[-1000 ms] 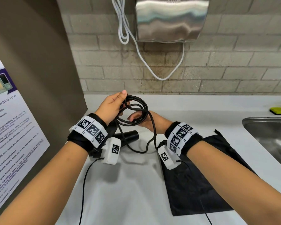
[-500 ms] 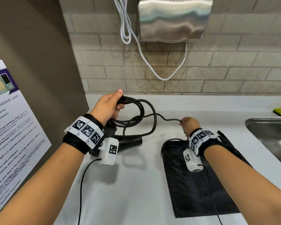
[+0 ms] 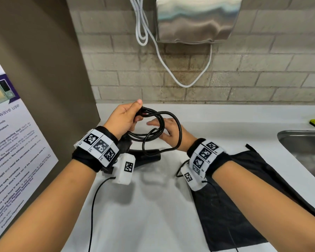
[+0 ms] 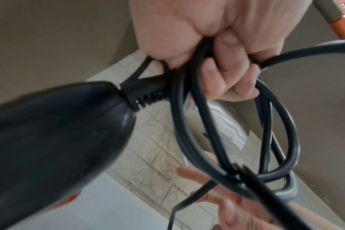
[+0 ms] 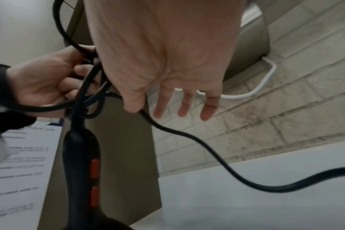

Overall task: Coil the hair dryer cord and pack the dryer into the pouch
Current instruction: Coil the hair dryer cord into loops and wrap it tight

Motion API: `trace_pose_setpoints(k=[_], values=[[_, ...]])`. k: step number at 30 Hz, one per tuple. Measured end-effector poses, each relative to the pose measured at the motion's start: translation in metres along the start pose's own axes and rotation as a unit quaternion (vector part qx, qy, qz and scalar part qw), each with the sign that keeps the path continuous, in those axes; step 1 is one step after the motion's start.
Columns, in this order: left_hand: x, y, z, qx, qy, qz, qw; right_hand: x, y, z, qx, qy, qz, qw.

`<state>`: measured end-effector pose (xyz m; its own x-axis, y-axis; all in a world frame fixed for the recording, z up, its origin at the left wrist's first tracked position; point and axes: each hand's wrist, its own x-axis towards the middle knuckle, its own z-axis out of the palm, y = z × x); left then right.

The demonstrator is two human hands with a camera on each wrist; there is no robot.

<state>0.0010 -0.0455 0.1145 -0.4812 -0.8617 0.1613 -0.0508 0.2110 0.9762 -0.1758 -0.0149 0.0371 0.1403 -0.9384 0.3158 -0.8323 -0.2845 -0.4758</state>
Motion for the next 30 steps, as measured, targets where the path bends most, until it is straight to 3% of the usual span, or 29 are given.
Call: trace_pose_setpoints(k=[3, 6, 9, 13, 15, 17, 21, 24, 27, 30], values=[[-0.001, 0.0, 0.0, 0.006, -0.003, 0.006, 1.0, 0.003, -0.013, 0.006, -0.002, 0.037, -0.027, 0.999], [-0.003, -0.001, -0.001, 0.017, 0.001, 0.015, 1.0, 0.004, -0.017, 0.002, 0.067, 0.092, 0.023, 0.993], [-0.004, -0.002, -0.003, 0.023, -0.001, 0.025, 0.999, 0.004, -0.01, -0.016, 0.126, 0.156, 0.14, 0.97], [-0.002, -0.003, -0.01, 0.029, 0.006, 0.036, 0.999, 0.0, 0.034, -0.035, 0.188, 0.234, 0.313, 0.901], [-0.001, -0.003, -0.012, 0.021, 0.021, 0.036, 0.999, -0.011, 0.054, -0.041, 0.215, 0.255, 0.368, 0.868], [-0.002, -0.002, -0.01, 0.02, 0.019, 0.036, 0.999, -0.022, 0.062, -0.043, 0.22, 0.238, 0.384, 0.865], [-0.006, 0.003, 0.003, 0.029, -0.003, 0.05, 0.998, -0.03, 0.046, -0.044, 0.047, 0.132, 0.321, 0.937], [-0.008, 0.007, 0.008, 0.036, -0.01, 0.06, 0.997, -0.022, 0.019, -0.04, -0.013, 0.049, 0.139, 0.989], [-0.008, 0.007, 0.009, 0.031, -0.01, 0.058, 0.998, -0.009, -0.005, -0.025, -0.003, -0.014, -0.001, 1.0], [-0.008, 0.006, 0.009, 0.029, -0.011, 0.054, 0.998, -0.003, -0.019, -0.014, 0.159, -0.043, -0.007, 0.986]])
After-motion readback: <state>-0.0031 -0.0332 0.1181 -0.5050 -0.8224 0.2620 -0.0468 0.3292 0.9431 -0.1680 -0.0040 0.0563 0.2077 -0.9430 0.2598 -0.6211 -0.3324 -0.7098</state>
